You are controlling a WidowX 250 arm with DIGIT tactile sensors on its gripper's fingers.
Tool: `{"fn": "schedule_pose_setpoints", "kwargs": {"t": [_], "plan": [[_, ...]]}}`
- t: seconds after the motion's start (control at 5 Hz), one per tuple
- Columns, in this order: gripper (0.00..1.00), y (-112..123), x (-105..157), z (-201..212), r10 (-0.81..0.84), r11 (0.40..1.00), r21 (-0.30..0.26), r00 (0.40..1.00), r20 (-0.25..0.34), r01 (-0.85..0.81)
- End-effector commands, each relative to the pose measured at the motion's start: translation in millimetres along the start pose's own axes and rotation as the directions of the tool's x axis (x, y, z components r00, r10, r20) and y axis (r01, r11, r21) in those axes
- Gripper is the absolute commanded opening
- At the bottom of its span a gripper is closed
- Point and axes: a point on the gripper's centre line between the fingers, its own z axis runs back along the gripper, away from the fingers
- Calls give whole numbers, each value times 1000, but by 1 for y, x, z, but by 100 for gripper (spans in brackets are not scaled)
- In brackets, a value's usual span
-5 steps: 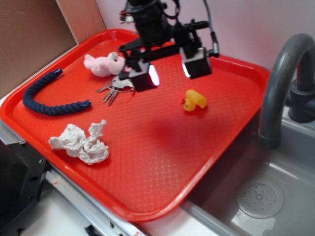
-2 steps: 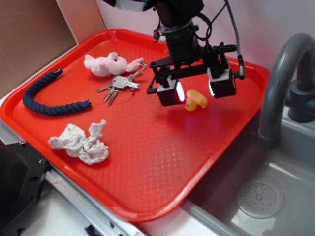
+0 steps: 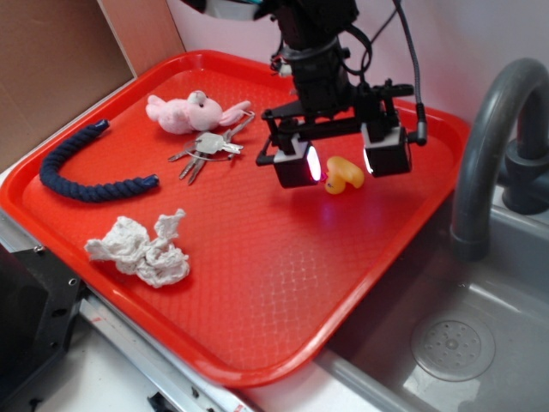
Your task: Grab the yellow duck.
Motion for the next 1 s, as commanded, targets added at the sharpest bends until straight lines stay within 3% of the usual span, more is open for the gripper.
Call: {"fn": "schedule_pose_setpoints", "kwargs": {"t": [0.0,0.2,0.4,0.6,0.8], "plan": [[100,-7,16,4,36,999,0,999,25,-36],[15,-8,11,3,31,999,-12,999,19,-31],[0,-9,9,2,29,999,-17,999,12,-29],[0,-2,8,26,-17,1000,-15,999,39,18],[0,12,9,77,-253,967,3,967,-12,253]]}}
